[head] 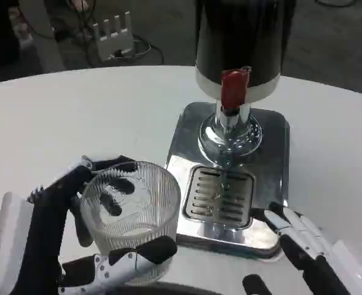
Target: Grasp the cup under the faucet to collect the drink, then remove the cup.
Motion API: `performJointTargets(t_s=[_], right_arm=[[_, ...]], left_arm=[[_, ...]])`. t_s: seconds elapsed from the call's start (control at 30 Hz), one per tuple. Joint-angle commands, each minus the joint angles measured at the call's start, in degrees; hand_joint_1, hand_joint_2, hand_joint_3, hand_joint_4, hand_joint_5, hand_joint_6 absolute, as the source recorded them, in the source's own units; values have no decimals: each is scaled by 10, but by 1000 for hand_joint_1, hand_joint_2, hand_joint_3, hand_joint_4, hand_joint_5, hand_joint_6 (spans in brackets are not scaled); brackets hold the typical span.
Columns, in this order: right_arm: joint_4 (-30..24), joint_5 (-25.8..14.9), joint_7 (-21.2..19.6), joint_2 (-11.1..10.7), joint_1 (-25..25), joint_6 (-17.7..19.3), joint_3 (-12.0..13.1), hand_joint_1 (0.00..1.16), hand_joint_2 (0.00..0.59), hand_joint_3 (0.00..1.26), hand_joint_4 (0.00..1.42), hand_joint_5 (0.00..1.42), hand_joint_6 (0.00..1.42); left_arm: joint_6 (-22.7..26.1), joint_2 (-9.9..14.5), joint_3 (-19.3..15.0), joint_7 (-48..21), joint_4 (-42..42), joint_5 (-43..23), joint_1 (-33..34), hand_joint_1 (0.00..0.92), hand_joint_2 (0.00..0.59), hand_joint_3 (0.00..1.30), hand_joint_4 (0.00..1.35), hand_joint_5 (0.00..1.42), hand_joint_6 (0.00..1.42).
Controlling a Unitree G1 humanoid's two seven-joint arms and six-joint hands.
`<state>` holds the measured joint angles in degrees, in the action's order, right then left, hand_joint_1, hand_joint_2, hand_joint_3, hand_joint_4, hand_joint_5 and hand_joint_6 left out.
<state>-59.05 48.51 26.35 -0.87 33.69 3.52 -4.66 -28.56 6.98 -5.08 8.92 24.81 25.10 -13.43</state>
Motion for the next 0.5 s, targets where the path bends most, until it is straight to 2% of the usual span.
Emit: performJointTargets(t_s=[0.03, 0.5], right_arm=[[-10, -2, 1, 2, 5, 12, 3, 291, 477, 95, 0, 0, 0], [-10, -1, 4, 9, 12, 20, 4, 291, 477, 95, 0, 0, 0]], left_arm=[[-8, -2, 2, 3, 9, -8, -6, 651, 0, 963, 1095, 1125, 1226], [-15, 2, -5, 8, -4, -7, -2, 651, 0, 972, 1098, 1125, 1226]])
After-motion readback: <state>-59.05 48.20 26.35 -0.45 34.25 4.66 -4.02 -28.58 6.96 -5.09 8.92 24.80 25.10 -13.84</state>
